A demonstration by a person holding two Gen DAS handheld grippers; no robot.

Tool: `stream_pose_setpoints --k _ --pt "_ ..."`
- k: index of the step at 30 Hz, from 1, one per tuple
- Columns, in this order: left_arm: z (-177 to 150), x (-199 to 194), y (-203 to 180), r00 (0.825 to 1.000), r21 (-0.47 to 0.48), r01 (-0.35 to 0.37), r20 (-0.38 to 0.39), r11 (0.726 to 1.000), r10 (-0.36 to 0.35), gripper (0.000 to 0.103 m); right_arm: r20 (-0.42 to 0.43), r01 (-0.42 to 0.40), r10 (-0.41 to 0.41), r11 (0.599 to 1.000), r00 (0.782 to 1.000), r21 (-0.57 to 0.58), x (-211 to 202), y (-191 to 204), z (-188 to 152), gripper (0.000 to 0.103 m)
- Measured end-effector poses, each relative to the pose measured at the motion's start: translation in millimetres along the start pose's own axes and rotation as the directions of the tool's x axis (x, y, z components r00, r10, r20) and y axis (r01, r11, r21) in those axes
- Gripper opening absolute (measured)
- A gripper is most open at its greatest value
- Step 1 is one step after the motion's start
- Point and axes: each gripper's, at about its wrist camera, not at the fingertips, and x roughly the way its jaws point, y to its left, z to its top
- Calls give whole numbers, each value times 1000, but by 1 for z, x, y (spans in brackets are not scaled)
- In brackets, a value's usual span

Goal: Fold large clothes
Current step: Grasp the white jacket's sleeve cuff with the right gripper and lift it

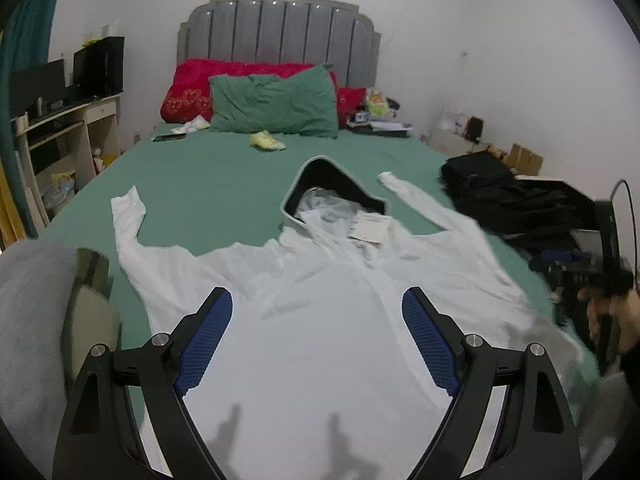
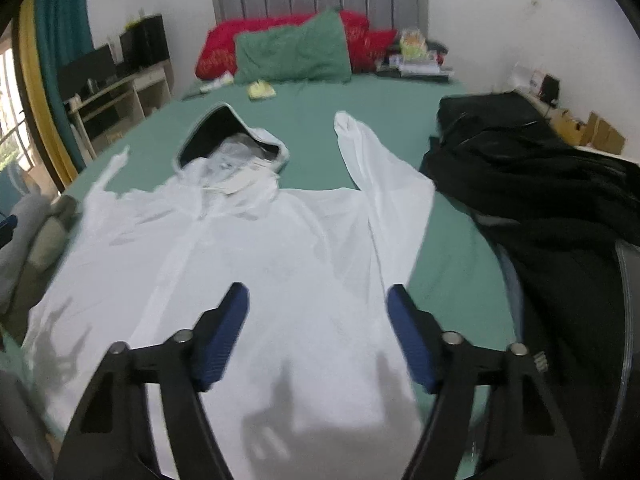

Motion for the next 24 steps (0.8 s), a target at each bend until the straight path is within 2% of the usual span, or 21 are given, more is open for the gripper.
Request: stream_pose_setpoints --k 5,9,14,18,19,20,21,24 --pt "10 69 37 995 -41 -87 -52 995 84 89 -70 23 -25 999 997 -24 98 -21 65 57" --pt "1 104 66 985 -90 -128 -127 988 117 89 -124 41 -49 997 991 -65 172 -29 112 56" --pt "-6 115 98 969 -135 -184 -190 974 157 89 -138 85 -96 993 986 -83 257 -34 172 56" --pt "-4 116 116 965 -178 -197 -209 964 159 89 -205 92 -93 996 974 -14 301 -48 187 56" --pt "-3 116 118 965 -185 -192 -214 964 151 89 -178 82 -81 997 981 -3 302 -51 188 50" --pt "-1 113 119 967 -191 -180 -212 965 139 89 -174 90 -88 996 981 4 301 -54 191 15" --pt "1 111 118 970 -192 -175 -204 966 135 89 -177 104 -99 994 979 19 297 -58 193 2" --pt "9 98 114 977 -184 -159 -174 970 127 89 -115 105 -100 994 988 37 258 -57 194 2"
